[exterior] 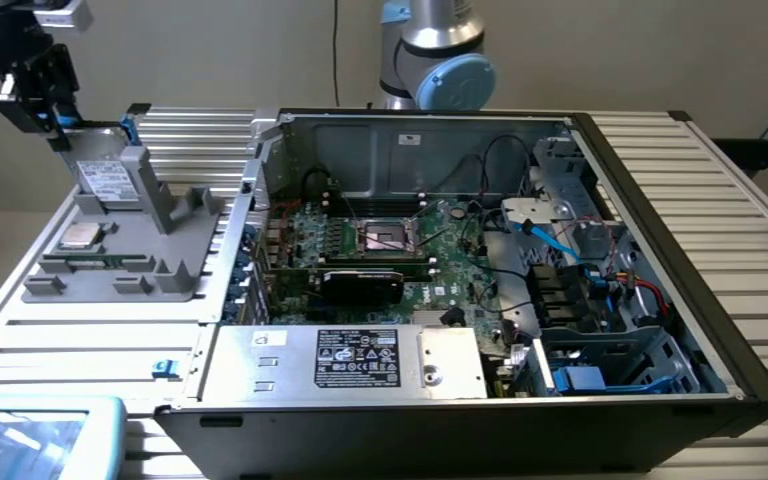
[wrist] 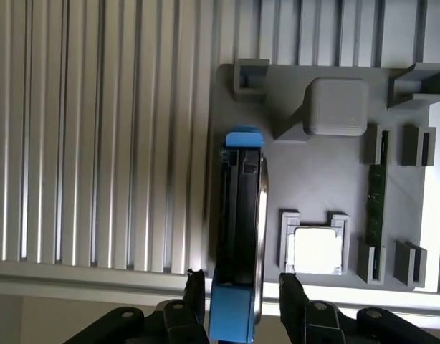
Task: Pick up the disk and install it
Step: 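Pick up the disk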
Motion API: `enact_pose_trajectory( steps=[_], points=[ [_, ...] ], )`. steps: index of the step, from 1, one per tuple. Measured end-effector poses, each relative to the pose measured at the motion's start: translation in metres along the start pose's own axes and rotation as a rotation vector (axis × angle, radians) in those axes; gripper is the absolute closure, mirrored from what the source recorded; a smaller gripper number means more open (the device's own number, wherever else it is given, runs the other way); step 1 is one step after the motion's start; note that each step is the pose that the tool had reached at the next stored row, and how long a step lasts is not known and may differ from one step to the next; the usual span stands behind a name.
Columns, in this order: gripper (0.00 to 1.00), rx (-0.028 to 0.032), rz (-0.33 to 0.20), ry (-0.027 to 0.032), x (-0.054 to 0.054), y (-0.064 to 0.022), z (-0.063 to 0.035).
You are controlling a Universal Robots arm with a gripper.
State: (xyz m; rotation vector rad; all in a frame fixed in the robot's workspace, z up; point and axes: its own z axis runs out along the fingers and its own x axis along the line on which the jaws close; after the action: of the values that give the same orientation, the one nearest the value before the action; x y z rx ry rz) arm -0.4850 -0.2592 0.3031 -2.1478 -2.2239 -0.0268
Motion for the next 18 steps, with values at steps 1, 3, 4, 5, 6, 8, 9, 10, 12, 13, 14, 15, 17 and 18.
enact_pose_trajectory(
  steps=[1,3,4,5,6,8,9,10,12,13,14,15,17,18],
  points=[
    [0.46,0.0000,0.000,0.0001,0.000,-0.0001,0.0011],
    [0.46,-0.0002,0.000,0.0001,0.000,-0.0002,0.0044],
    [0.46,-0.0001,0.000,0.0001,0.000,-0.0003,0.0060],
    [0.46,-0.0001,0.000,0.0000,0.000,-0.0004,0.0074],
    [0.46,0.0000,0.001,0.0001,0.000,-0.0006,0.0087],
    [0.46,0.0002,0.001,0.0000,0.000,-0.0018,0.0112],
    [0.46,0.0002,0.001,0.0000,0.000,-0.0021,0.0121],
    [0.46,0.0001,0.001,0.0000,0.000,-0.0020,0.0124],
    [0.46,0.0001,0.001,0.0001,0.000,-0.0020,0.0124],
    [0.46,0.0002,0.001,0.0000,0.000,-0.0020,0.0124],
    [0.46,0.0001,0.001,0.0001,0.000,-0.0021,0.0125],
    [0.46,-0.0001,0.001,0.0001,0.000,-0.0021,0.0125],
    [0.46,0.0000,0.001,0.0001,0.000,-0.0021,0.0125],
    [0.49,0.0000,0.001,0.0001,0.000,-0.0021,0.0125]
  ],
)
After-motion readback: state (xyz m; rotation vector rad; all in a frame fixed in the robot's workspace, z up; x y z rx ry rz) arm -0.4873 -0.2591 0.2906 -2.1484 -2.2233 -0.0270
